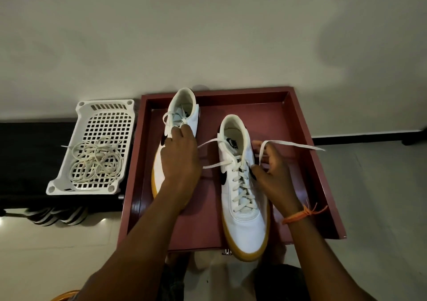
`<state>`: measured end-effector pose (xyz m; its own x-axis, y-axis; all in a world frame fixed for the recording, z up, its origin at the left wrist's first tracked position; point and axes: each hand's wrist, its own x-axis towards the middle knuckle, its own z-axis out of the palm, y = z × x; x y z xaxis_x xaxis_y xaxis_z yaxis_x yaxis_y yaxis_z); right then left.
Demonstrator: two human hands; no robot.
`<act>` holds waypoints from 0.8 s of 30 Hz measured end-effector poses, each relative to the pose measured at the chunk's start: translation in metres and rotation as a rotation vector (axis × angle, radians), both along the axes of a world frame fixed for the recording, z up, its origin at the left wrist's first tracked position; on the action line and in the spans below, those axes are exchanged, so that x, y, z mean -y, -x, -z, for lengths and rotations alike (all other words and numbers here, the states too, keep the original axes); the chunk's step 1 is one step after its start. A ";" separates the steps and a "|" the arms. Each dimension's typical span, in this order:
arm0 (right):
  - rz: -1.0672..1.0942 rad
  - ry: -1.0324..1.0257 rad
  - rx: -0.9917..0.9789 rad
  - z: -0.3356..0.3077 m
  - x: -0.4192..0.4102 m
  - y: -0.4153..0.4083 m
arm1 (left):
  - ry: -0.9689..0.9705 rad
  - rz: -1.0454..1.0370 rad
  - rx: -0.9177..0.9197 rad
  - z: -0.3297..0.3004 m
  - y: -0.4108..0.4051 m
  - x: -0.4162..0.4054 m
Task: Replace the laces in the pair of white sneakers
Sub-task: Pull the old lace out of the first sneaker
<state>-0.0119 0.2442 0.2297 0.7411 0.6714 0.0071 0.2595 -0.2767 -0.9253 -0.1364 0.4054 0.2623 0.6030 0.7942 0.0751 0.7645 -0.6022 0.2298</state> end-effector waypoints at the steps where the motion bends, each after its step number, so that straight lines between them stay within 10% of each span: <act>1: 0.000 0.008 0.054 -0.001 0.001 -0.001 | -0.075 0.079 -0.096 0.000 -0.003 0.009; 5: -0.085 0.213 0.487 -0.001 0.009 -0.009 | -0.065 0.350 -0.499 0.002 -0.006 0.056; 9: -0.062 0.286 0.422 0.005 0.013 -0.018 | 0.228 0.402 -0.754 -0.005 -0.001 0.064; 17: 0.430 0.115 0.281 -0.008 0.010 -0.017 | 0.192 0.174 0.150 -0.024 -0.017 0.036; 24: -0.115 0.092 0.377 0.008 -0.002 -0.003 | 0.043 0.366 0.198 -0.004 -0.026 0.049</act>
<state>-0.0085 0.2465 0.2221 0.6182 0.7600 0.2005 0.6100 -0.3032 -0.7321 -0.1102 0.3559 0.2661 0.8232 0.5351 0.1895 0.4404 -0.8126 0.3817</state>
